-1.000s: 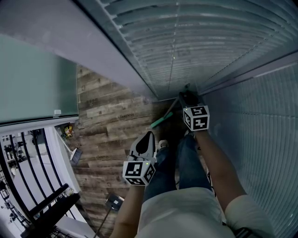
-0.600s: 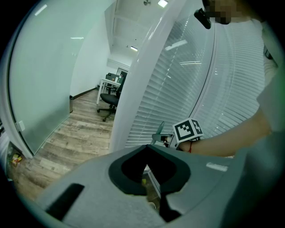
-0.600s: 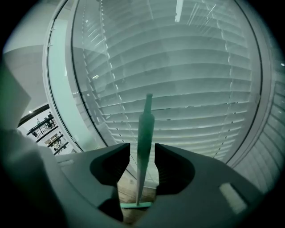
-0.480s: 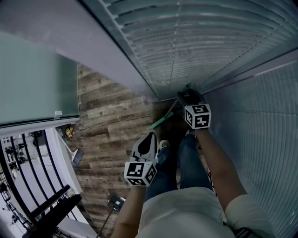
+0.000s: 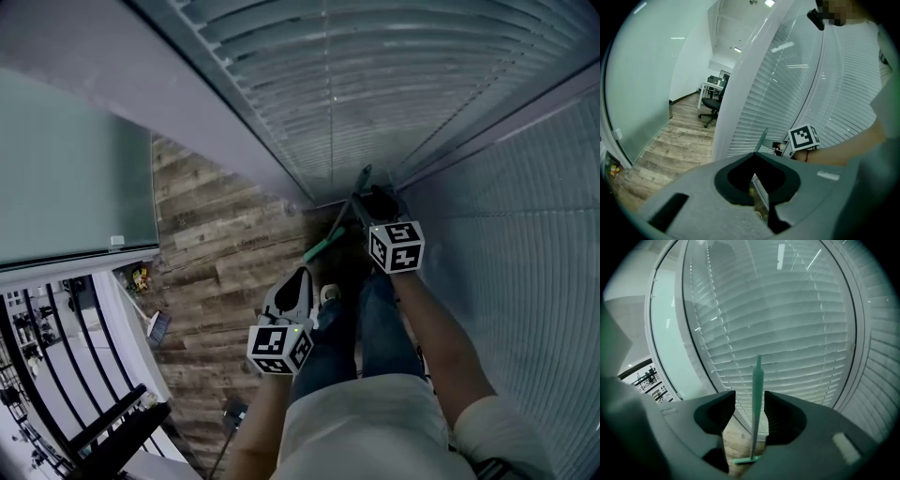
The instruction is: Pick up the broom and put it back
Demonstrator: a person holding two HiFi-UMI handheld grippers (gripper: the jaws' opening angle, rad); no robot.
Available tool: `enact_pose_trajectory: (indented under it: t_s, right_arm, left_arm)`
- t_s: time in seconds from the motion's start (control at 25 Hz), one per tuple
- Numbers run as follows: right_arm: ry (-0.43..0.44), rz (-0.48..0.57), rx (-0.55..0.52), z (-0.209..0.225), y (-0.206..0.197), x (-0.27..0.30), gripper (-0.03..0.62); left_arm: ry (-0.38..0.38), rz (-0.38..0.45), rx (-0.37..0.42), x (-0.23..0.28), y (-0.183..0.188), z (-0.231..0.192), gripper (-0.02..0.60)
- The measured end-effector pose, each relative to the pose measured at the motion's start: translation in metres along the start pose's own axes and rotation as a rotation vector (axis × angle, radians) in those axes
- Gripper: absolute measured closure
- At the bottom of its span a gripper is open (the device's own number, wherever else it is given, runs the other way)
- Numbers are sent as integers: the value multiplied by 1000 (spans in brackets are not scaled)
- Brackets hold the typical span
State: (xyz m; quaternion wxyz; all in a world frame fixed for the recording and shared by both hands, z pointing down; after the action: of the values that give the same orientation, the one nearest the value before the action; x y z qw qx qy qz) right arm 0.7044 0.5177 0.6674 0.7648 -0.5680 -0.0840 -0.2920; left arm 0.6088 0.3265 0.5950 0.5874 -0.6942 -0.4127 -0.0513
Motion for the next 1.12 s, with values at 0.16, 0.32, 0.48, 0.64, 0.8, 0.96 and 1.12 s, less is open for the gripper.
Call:
enact_pose_trajectory:
  t_s: [0.16, 0.32, 0.48, 0.64, 0.8, 0.96, 1.12]
  right_arm:
    - [2, 47, 8, -13, 2, -25, 406]
    - [5, 79, 8, -39, 7, -56, 425]
    - [16, 119, 8, -69, 14, -93, 449]
    - [34, 161, 33, -93, 31, -120, 472]
    - [34, 196, 27, -107, 45, -140, 504]
    - [40, 210, 2, -122, 55, -157, 531]
    - [52, 214, -14, -140, 58, -174, 558]
  left_arm:
    - [-19, 3, 4, -3, 4, 9, 575]
    - [-39, -2, 15, -16, 7, 16, 575]
    - [-61, -10, 13, -31, 7, 23, 575]
    - [-81, -12, 14, -44, 12, 28, 575]
    - [-93, -8, 25, -54, 17, 32, 575]
    - [-108, -6, 43, -65, 21, 36, 575]
    - [-122, -3, 47, -77, 26, 39, 575]
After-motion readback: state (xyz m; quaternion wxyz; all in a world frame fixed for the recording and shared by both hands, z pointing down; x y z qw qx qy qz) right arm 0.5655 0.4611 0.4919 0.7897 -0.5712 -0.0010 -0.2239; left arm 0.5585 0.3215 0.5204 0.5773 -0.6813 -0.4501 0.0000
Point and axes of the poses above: the fingertips, and each gripper's own axes: x forward along the fingers, z to its right, y out of its top, the point moved 2 cm from there along -x, backward along the fingers, and after that the axes turned 9 degrees about y, right-handed, at the moved point
